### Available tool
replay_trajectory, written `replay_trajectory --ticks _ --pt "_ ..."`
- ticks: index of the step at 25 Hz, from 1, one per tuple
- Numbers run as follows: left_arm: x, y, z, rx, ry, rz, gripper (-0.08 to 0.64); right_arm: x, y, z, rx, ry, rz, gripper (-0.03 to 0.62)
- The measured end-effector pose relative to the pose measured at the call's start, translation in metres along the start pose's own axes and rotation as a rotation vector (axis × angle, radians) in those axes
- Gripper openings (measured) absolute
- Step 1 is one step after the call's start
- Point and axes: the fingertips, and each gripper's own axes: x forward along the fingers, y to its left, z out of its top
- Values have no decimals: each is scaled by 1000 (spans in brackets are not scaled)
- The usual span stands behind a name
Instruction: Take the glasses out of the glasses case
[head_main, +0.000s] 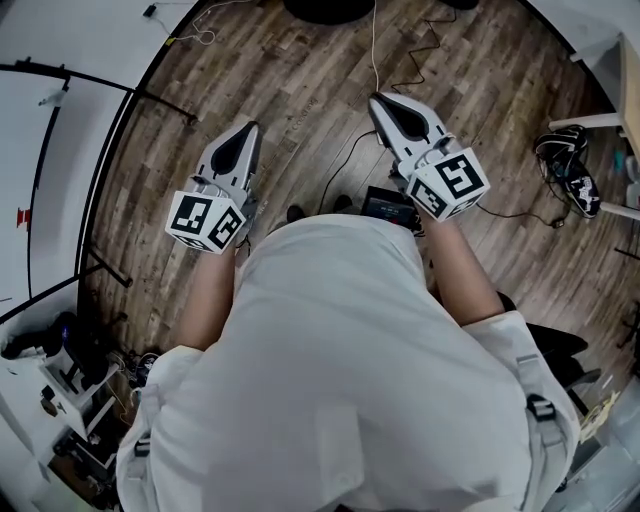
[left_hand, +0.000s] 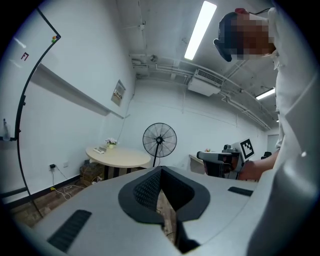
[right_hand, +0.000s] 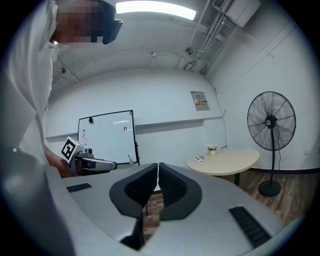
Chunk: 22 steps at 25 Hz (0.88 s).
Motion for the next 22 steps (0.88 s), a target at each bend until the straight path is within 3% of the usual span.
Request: replay_trajectory --ticks 9,15,22 --pt "15 -28 -30 -58 44 19 11 -34 -40 -34 70 24 -33 26" --pt "12 -7 -38 -80 37 47 12 -31 -52 -51 112 28 -78 26" --pt "54 25 -36 -76 38 1 11 -5 -87 -53 98 66 -123 26"
